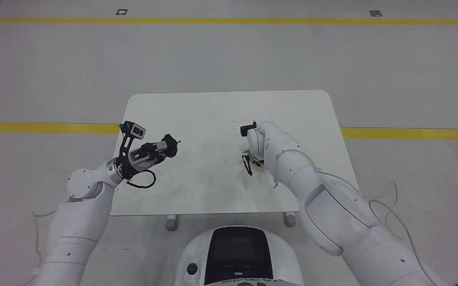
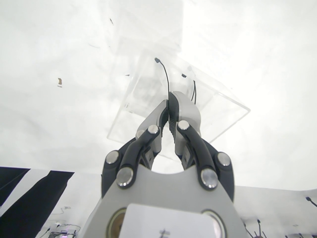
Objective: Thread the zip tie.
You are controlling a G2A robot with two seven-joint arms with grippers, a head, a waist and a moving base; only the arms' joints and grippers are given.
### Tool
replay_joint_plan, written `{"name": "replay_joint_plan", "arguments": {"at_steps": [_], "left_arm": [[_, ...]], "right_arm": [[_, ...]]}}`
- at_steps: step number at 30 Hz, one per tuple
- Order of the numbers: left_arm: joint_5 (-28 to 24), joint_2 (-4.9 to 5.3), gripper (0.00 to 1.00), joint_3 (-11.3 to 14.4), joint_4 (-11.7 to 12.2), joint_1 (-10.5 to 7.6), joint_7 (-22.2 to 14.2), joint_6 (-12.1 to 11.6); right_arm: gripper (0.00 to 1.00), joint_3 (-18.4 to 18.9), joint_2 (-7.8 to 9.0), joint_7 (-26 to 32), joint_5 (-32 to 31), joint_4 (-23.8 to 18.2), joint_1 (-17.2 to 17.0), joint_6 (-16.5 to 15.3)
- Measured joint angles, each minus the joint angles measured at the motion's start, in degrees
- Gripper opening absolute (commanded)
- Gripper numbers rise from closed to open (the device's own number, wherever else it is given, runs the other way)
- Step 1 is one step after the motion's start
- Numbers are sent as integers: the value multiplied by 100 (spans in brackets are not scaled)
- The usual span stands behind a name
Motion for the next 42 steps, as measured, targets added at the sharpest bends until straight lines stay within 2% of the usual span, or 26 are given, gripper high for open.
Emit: {"name": "replay_joint_plan", "arguments": {"at_steps": [8, 16, 25, 30, 34, 42], "left_arm": [[0, 0, 0, 0, 0, 0, 0, 0], [0, 0, 0, 0, 0, 0, 0, 0], [0, 0, 0, 0, 0, 0, 0, 0], [0, 0, 0, 0, 0, 0, 0, 0], [0, 0, 0, 0, 0, 0, 0, 0], [0, 0, 0, 0, 0, 0, 0, 0]], "right_arm": [[0, 23, 0, 139, -68, -24, 96, 23], [0, 50, 58, 579, -148, -109, 237, -320], [0, 210, 206, 809, -89, -388, 341, -518], [0, 394, 342, 878, 33, -651, 361, -482], [0, 554, 479, 1046, 112, -1026, 248, -412], [0, 565, 494, 1071, 104, -1068, 235, -397]]}}
